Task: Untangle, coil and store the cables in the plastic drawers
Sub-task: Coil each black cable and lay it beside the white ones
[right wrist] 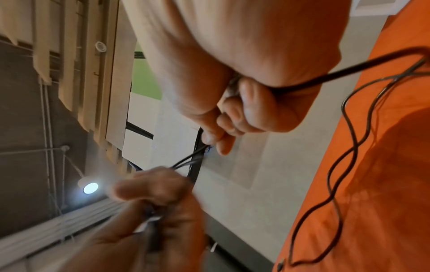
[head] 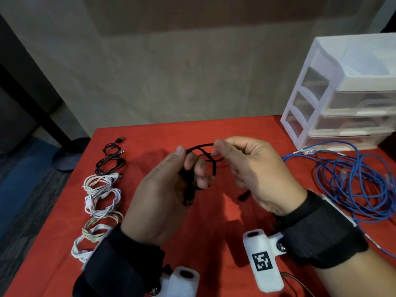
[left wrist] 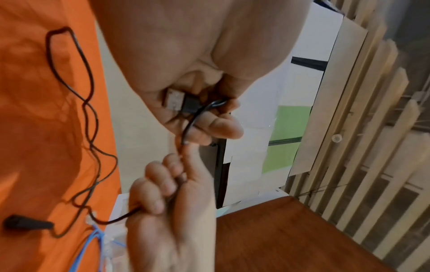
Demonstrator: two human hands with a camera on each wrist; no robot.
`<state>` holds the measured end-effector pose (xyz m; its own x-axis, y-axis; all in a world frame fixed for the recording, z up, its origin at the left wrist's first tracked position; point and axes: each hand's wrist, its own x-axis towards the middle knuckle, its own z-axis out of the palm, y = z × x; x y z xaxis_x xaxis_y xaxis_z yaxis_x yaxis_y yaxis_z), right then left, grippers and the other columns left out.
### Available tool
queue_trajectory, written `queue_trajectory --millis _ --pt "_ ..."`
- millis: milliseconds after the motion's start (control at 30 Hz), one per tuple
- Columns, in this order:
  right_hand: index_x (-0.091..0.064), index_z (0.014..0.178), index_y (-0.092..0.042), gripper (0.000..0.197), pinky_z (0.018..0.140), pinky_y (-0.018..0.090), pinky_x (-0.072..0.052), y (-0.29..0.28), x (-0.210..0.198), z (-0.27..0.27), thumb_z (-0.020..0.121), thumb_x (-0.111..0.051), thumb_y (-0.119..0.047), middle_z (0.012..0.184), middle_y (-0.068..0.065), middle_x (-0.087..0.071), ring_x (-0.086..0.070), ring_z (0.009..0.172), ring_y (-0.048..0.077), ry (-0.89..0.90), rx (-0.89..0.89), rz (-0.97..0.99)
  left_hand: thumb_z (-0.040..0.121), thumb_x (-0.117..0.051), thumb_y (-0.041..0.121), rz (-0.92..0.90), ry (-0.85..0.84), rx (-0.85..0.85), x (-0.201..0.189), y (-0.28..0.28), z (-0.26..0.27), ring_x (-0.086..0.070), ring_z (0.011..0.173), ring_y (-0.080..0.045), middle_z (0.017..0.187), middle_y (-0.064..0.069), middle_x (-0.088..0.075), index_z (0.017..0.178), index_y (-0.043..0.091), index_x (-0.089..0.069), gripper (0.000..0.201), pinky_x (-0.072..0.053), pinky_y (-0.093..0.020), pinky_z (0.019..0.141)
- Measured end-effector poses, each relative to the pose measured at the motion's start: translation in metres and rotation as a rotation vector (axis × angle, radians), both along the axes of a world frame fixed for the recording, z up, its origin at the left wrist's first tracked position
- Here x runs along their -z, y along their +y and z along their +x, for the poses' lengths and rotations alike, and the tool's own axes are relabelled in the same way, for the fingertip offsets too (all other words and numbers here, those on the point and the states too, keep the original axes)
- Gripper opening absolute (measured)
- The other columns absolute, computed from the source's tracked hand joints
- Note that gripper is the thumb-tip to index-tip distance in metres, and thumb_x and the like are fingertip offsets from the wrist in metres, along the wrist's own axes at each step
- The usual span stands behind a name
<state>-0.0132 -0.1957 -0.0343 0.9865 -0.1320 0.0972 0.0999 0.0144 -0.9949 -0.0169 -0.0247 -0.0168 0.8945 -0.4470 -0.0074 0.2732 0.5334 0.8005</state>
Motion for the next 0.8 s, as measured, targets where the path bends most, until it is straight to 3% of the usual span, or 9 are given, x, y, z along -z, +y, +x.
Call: queue_trajectory --millis 100,200,300,400,467,533,600,700,800 --pt "-0.067 0.083 -0.007 0.033 0.044 0.021 -0.025 -0.008 0.009 0.003 0.101 -0.061 -0.034 0.059 0.005 -0.038 -0.030 0.046 0.006 0.017 -0.012 -0.252 0.106 -0.037 0.035 -0.085 0.025 -0.095 -0.011 0.008 0.002 -0.061 0.068 -0.009 0.086 0.002 -0.067 0.073 0.022 -0.045 0.036 -0.050 -0.019 0.062" --pt "-0.063 0.076 -0.020 0.031 0.053 0.035 -0.040 -0.003 0.016 -0.006 0.100 -0.055 -0.039 0.059 -0.001 -0.055 -0.047 0.052 0.008 -0.062 -0.123 -0.669 0.109 -0.030 0.038 -0.138 -0.076 -0.228 -0.019 0.022 0.014 -0.070 0.112 -0.015 0.128 -0.004 -0.070 0.079 0.020 -0.043 0.037 -0.058 -0.024 0.087" --pt "-0.053 0.075 -0.019 0.033 0.057 0.035 -0.044 0.010 0.012 -0.027 0.104 -0.053 -0.036 0.061 0.001 -0.056 -0.050 0.055 0.009 -0.124 -0.270 -0.788 0.110 -0.029 0.037 -0.010 -0.219 -0.399 -0.013 0.025 0.025 -0.065 0.122 -0.031 0.143 -0.009 -0.060 0.089 0.018 -0.047 0.034 -0.056 -0.038 0.096" --pt "-0.063 0.088 -0.019 0.016 0.056 0.018 -0.038 0.014 -0.011 -0.043 0.102 -0.057 -0.023 0.063 -0.009 -0.059 -0.051 0.056 0.005 -0.143 -0.474 -0.756 0.109 -0.036 0.038 0.483 -0.584 -0.562 0.007 0.027 0.023 -0.073 0.108 -0.022 0.133 0.003 -0.067 0.097 0.027 -0.052 0.023 -0.059 -0.042 0.089" --pt "-0.067 0.094 -0.019 0.012 0.057 0.016 -0.038 0.007 -0.030 -0.047 0.099 -0.060 -0.011 0.069 -0.010 -0.062 -0.050 0.058 0.002 -0.159 -0.543 -0.698 0.108 -0.035 0.041 0.898 -0.861 -0.537 0.017 0.028 0.017 -0.075 0.086 -0.009 0.111 0.015 -0.073 0.099 0.037 -0.051 0.019 -0.057 -0.033 0.075" --pt "-0.072 0.096 -0.021 0.016 0.063 0.016 -0.043 -0.005 -0.040 -0.040 0.097 -0.063 -0.008 0.075 -0.014 -0.066 -0.058 0.067 0.000 -0.248 -0.451 -0.673 0.109 -0.036 0.039 1.092 -0.956 -0.464 0.018 0.025 0.011 -0.063 0.068 0.005 0.084 0.022 -0.070 0.094 0.042 -0.051 0.022 -0.047 -0.026 0.064" --pt "-0.077 0.097 -0.022 0.012 0.074 0.026 -0.051 -0.015 -0.041 -0.029 0.096 -0.069 -0.014 0.085 -0.011 -0.071 -0.069 0.083 0.007 -0.326 -0.276 -0.669 0.109 -0.038 0.033 0.949 -0.815 -0.322 0.012 0.017 0.002 -0.049 0.054 0.004 0.062 0.021 -0.057 0.078 0.040 -0.053 0.035 -0.037 -0.020 0.055" --pt "-0.079 0.093 -0.021 0.005 0.084 0.042 -0.054 -0.027 -0.030 -0.013 0.092 -0.075 -0.019 0.089 -0.006 -0.075 -0.071 0.088 0.015 -0.325 -0.048 -0.554 0.110 -0.039 0.025 0.715 -0.521 -0.063 -0.001 0.007 -0.011 -0.037 0.051 -0.002 0.060 0.009 -0.054 0.079 0.025 -0.068 0.042 -0.030 -0.017 0.051" --pt "-0.078 0.101 -0.021 0.013 0.089 0.039 -0.055 -0.031 -0.013 -0.003 0.097 -0.068 -0.015 0.095 -0.006 -0.077 -0.071 0.091 0.011 -0.265 -0.012 -0.470 0.108 -0.039 0.027 0.443 -0.315 0.109 -0.012 0.008 -0.011 -0.027 0.045 -0.007 0.062 -0.009 -0.044 0.081 0.013 -0.061 0.038 -0.025 -0.020 0.045"
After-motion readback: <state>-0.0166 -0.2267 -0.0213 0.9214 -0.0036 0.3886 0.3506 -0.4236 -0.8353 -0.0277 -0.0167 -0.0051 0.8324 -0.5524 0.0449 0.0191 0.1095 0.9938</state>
